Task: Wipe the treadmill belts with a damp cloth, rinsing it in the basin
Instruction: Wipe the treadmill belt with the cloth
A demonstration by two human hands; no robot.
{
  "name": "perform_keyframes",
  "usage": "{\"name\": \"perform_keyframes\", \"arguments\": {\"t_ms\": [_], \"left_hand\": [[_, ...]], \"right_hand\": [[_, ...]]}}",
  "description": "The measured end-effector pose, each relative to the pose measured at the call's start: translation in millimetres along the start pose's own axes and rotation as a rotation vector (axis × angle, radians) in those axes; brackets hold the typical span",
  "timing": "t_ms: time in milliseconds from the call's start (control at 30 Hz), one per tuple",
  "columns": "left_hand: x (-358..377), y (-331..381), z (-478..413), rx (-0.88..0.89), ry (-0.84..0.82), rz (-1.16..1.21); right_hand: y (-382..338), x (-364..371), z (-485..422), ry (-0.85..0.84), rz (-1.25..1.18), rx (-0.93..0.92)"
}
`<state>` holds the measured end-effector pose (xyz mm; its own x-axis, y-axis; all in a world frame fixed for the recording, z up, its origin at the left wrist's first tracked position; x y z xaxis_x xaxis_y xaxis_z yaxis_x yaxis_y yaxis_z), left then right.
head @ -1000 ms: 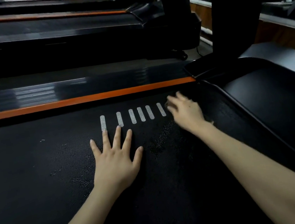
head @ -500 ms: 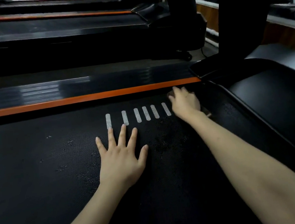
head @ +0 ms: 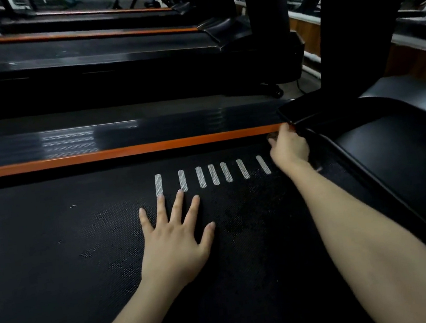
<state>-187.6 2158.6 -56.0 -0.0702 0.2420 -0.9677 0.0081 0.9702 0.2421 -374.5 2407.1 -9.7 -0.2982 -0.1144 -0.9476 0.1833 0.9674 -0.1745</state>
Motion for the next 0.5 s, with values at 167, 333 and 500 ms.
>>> {"name": "perform_keyframes", "arguments": {"t_ms": [167, 333, 500], "left_hand": [[-0.6, 0.8, -0.7, -0.009, -0.018, -0.002], [-2.7, -1.8, -0.2, -0.012, -0.035, -0.004], [-1.8, -2.0, -0.5, -0.016, -0.026, 0.007]], "right_hand": [[-118.4, 15.4, 55.8, -0.052, 0.028, -0.349], [-123.3, 16.4, 61.0, -0.138, 0.034, -0.547], [-109.9, 17.2, 60.4, -0.148, -0.037, -0.443]]}}
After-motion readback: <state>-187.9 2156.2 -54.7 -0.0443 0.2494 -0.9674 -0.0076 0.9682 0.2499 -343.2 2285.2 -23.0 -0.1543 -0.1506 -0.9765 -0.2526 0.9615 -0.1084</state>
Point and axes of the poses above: each hand's wrist, its own z-axis away from the middle knuckle, its own x-axis out of the palm, y = z × x, the point moved 6 cm from there along -z, towards the middle knuckle, and after that the axes turned 6 degrees about z, right-handed, at the moved point
